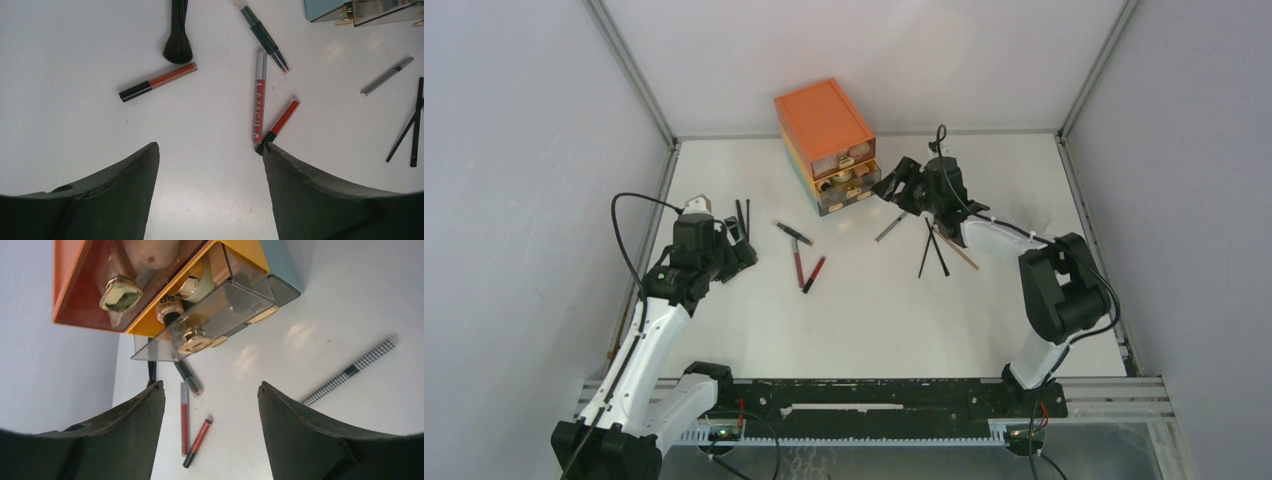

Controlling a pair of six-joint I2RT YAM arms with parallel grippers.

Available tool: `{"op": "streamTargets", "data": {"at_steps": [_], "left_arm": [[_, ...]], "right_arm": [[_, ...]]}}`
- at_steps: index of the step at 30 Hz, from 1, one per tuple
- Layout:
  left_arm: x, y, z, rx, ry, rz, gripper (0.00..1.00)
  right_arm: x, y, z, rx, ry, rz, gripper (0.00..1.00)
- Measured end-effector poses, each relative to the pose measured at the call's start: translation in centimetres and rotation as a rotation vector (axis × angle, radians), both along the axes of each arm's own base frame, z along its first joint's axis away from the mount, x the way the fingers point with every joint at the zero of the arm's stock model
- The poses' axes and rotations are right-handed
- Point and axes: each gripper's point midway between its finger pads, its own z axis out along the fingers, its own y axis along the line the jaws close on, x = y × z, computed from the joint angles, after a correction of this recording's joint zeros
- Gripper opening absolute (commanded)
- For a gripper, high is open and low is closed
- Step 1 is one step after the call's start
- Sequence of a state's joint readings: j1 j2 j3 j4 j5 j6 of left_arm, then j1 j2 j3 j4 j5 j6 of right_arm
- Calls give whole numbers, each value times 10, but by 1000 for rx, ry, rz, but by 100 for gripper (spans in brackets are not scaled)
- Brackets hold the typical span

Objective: Organize the makeup
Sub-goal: Close the drawer in the storage box.

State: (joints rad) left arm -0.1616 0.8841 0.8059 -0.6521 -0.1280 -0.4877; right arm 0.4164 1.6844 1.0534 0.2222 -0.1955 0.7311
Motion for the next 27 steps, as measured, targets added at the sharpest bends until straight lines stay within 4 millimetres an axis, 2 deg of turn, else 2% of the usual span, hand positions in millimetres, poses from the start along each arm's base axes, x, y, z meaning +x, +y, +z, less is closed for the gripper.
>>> {"op": "streamTargets", "data": {"at_steps": [2,10,17,21,27], "left_arm": [[0,0,0,0,0,0,80],[0,0,0,0,0,0,81],[0,0,0,0,0,-1,81],[0,-1,0,0,0,-2,81],[0,-1,0,0,0,-2,81]], "right_arm": [[7,8,-3,25,31,-10,79],[30,26,8,131,80,-60,80],[55,34,0,130,150,-136,79],[58,40,-6,114,195,-162,77],[50,34,-24,66,274,-201,73]]}}
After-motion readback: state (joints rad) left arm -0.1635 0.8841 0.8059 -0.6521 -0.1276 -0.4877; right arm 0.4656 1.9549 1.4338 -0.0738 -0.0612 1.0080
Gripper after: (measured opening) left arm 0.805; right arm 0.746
